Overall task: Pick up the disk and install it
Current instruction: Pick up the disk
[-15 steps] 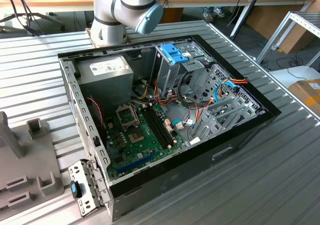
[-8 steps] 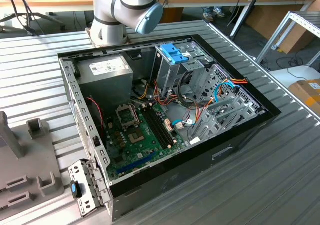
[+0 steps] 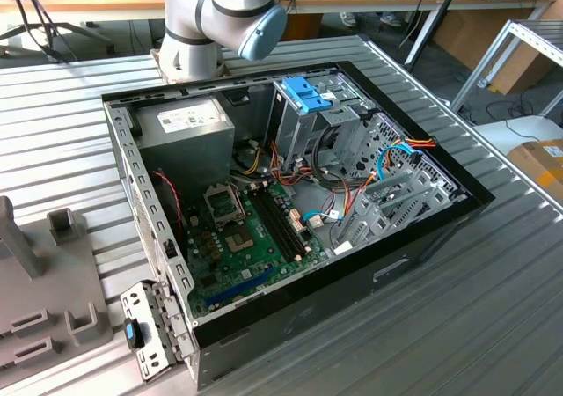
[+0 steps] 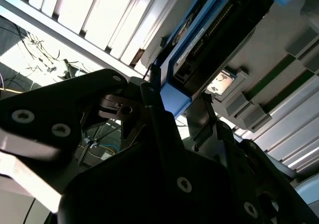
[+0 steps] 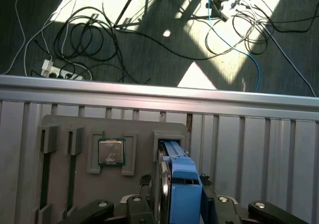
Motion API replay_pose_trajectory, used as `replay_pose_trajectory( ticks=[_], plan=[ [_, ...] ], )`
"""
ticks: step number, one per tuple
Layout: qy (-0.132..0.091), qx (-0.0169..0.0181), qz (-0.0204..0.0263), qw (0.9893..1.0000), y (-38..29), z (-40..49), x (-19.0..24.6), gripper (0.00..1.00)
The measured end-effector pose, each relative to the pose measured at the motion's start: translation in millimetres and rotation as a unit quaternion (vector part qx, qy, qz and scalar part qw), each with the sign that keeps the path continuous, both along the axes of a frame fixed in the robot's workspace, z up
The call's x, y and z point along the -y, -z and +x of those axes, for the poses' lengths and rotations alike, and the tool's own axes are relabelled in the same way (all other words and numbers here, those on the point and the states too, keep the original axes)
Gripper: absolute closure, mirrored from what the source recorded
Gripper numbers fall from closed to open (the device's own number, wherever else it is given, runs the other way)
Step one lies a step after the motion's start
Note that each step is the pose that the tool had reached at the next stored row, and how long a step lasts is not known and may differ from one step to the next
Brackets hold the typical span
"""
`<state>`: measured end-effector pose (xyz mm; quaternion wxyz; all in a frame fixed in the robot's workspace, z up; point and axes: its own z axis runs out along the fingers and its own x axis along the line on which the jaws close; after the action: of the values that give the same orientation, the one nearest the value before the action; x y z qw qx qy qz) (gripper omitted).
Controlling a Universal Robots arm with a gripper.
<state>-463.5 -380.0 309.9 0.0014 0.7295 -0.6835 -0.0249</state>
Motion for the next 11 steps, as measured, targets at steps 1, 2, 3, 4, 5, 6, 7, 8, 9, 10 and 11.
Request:
replay_pose_trajectory(
  ticks=[1,2,3,4,5,6,7,8,9,10,11],
  plan=[
    [0.0,0.0,0.0,1.0,0.0,0.0,0.0,0.52],
    [0.0,0.0,0.0,1.0,0.0,0.1,0.0,0.52],
    [0.0,0.0,0.0,1.0,0.0,0.1,0.0,0.52],
    [0.0,0.0,0.0,1.0,0.0,0.1,0.0,0.52],
    [0.0,0.0,0.0,1.0,0.0,0.1,0.0,0.52],
    [0.0,0.0,0.0,1.0,0.0,0.1,0.0,0.53],
    [0.0,0.0,0.0,1.0,0.0,0.2,0.0,0.6],
    [0.0,0.0,0.0,1.0,0.0,0.2,0.0,0.6],
    [0.0,0.0,0.0,1.0,0.0,0.2,0.0,0.6],
    [0.0,0.0,0.0,1.0,0.0,0.2,0.0,0.6],
    [0.0,0.0,0.0,1.0,0.0,0.2,0.0,0.6]
  ],
)
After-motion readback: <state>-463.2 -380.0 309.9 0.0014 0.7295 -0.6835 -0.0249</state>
